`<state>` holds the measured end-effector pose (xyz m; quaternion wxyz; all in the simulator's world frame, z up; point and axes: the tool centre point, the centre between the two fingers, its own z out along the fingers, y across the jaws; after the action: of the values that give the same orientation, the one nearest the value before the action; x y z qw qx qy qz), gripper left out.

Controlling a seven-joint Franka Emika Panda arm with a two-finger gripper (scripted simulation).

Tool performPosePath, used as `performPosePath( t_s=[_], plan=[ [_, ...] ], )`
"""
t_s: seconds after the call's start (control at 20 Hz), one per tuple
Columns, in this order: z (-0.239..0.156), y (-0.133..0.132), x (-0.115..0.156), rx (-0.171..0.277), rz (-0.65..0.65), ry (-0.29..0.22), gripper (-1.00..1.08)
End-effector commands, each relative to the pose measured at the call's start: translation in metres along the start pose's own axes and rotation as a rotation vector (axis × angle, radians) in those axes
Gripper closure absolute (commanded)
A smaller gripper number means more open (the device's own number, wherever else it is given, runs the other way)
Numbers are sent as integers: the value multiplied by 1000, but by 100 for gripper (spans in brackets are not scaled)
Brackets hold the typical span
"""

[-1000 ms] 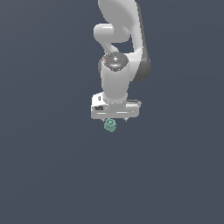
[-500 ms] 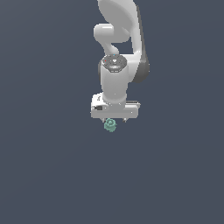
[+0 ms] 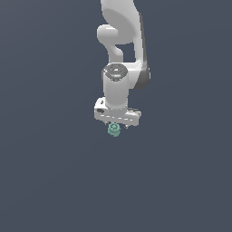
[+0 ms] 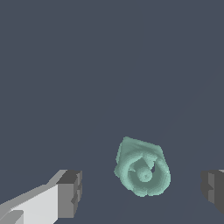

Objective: Pick up the object and move it to a goal position.

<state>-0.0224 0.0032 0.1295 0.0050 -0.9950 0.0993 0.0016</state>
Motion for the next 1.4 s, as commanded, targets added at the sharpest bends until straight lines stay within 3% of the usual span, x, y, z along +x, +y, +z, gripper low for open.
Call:
performPosePath(
  t_s=[0.0, 0.55, 1.0, 1.35],
  plan=[
    [10, 5, -7, -2, 67, 1, -92],
    [36, 18, -28, -8, 250, 5, -92],
    [42, 19, -30, -9, 265, 5, -92],
    [70, 20, -31, -9, 268, 5, -92]
  ],
)
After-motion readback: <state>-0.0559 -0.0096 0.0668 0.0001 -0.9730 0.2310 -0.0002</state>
